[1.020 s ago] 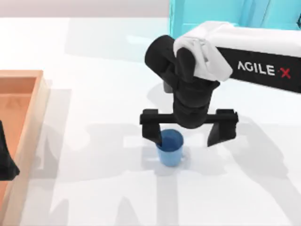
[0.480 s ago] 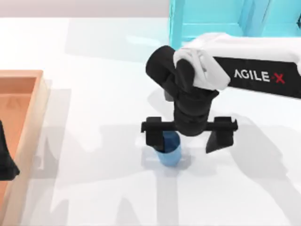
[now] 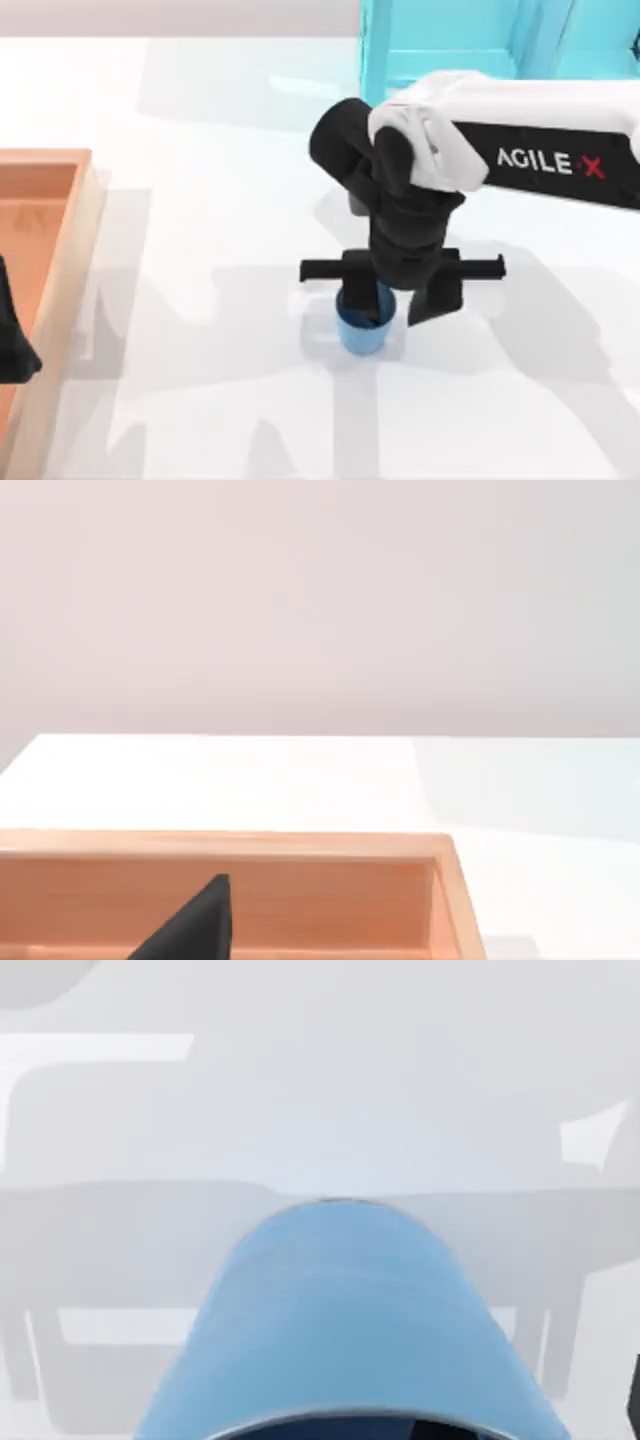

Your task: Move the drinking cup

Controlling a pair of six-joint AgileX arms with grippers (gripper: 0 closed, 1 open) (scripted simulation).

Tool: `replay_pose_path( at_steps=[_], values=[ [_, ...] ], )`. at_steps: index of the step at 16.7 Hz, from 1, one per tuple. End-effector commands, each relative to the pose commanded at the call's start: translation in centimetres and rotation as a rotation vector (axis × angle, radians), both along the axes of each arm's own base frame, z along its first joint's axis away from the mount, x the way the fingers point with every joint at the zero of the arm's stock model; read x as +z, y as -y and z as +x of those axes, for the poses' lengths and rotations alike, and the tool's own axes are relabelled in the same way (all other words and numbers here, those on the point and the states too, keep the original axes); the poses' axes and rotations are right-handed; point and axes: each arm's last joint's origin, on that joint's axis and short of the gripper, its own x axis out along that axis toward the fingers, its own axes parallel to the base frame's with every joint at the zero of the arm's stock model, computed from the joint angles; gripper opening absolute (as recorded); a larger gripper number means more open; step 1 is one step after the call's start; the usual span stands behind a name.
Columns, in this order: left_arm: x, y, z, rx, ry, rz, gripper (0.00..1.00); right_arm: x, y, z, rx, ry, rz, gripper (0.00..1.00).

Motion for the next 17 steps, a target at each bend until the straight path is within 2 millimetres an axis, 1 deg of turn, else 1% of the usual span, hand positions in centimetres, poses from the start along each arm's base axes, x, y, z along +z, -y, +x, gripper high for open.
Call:
replay_pose_path(
  at_steps=[2, 3, 12, 13, 14, 16, 17],
  values=[
    [0.0, 0.0, 0.0, 0.000, 0.000, 0.000, 1.00, 0.0, 0.0, 0.0, 0.000, 0.000, 0.000, 0.02],
    [0.0, 0.0, 0.0, 0.000, 0.000, 0.000, 1.00, 0.0, 0.0, 0.0, 0.000, 0.000, 0.000, 0.00],
    [0.0, 0.0, 0.0, 0.000, 0.000, 0.000, 1.00, 0.1, 0.1, 0.1, -0.003, 0.001, 0.001, 0.00],
    [0.0, 0.0, 0.0, 0.000, 0.000, 0.000, 1.00, 0.3, 0.6, 0.2, -0.001, 0.000, 0.001, 0.00],
    [0.0, 0.0, 0.0, 0.000, 0.000, 0.000, 1.00, 0.6, 1.4, 0.4, 0.001, -0.002, 0.001, 0.00],
    [0.0, 0.0, 0.0, 0.000, 0.000, 0.000, 1.00, 1.5, 3.9, 1.0, 0.014, -0.004, 0.003, 0.00],
    [0.0, 0.0, 0.0, 0.000, 0.000, 0.000, 1.00, 2.1, 5.6, 1.4, 0.023, -0.001, 0.007, 0.00]
  ],
)
